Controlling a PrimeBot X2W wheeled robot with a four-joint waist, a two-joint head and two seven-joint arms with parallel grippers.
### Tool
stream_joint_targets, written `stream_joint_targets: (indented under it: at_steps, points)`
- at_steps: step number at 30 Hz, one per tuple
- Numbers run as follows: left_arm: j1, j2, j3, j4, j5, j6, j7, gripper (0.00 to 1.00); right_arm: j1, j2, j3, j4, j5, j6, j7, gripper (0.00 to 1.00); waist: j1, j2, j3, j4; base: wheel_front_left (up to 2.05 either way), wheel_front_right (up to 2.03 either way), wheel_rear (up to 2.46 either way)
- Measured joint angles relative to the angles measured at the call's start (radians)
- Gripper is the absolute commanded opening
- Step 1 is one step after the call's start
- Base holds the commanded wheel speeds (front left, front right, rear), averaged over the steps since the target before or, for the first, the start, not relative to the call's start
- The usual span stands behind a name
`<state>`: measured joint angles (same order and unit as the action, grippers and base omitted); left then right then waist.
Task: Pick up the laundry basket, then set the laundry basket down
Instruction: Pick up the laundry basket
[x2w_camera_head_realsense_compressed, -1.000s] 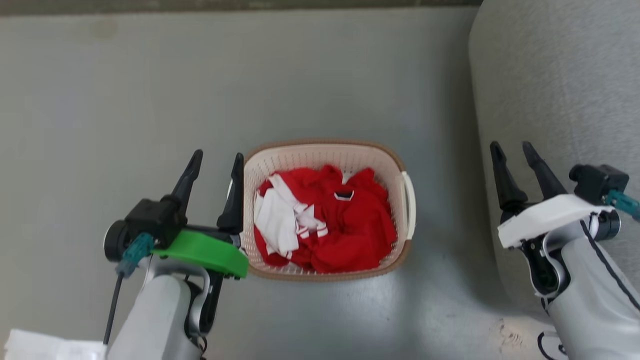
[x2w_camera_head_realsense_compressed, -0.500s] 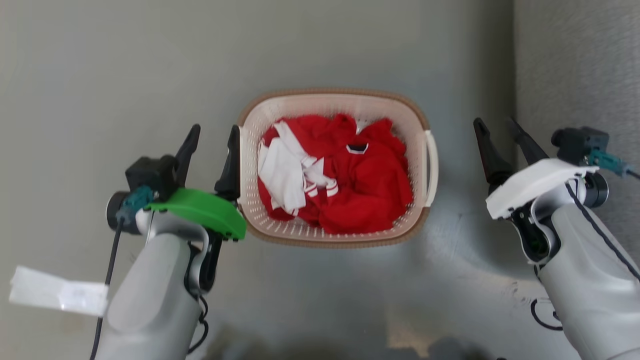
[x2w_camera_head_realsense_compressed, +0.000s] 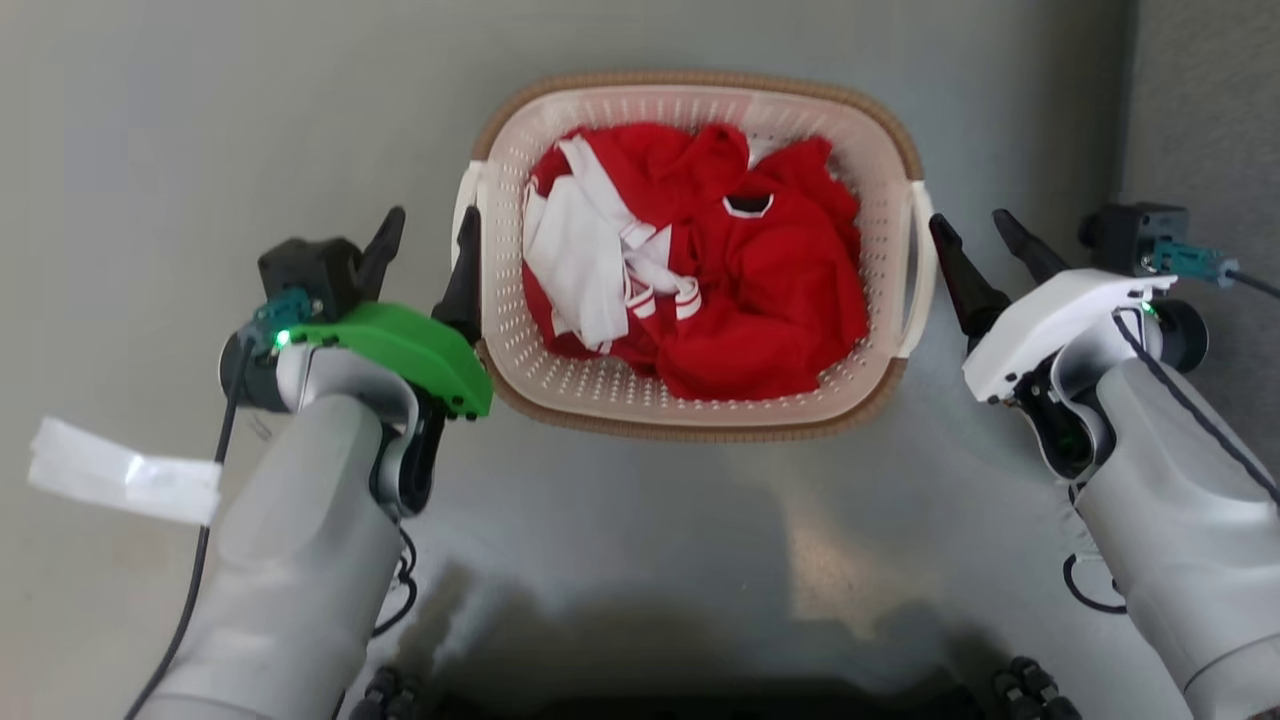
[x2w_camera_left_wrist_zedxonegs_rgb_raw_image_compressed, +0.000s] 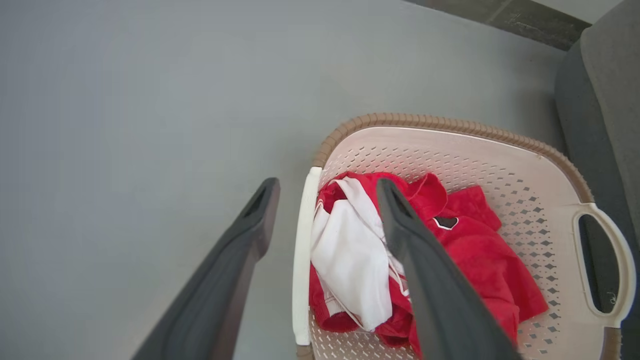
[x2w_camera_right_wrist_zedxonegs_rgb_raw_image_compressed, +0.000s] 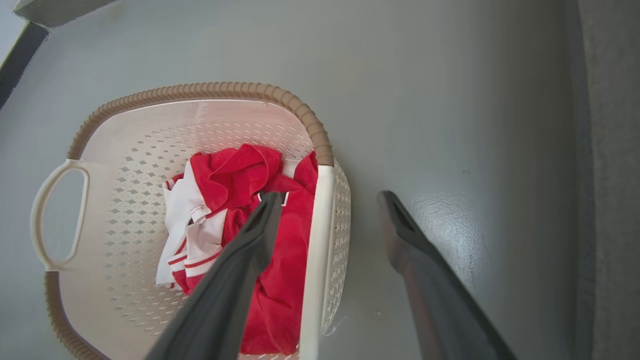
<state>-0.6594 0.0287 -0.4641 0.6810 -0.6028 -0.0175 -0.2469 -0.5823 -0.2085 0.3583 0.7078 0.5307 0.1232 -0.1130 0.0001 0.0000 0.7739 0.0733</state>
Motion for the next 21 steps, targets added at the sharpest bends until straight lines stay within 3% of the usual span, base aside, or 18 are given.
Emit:
stream_joint_targets:
  at_steps: [21]
  points:
    - [-0.164, -0.007, -0.131, 0.186, -0.146, -0.040, 0.047, 1.00, -0.133, -0.008, 0.104, 0.093, 0.092, 0.000, 0.055, 1.00, 0.0000, 0.0000, 0.181, 0.021, 0.00, 0.00, 0.00]
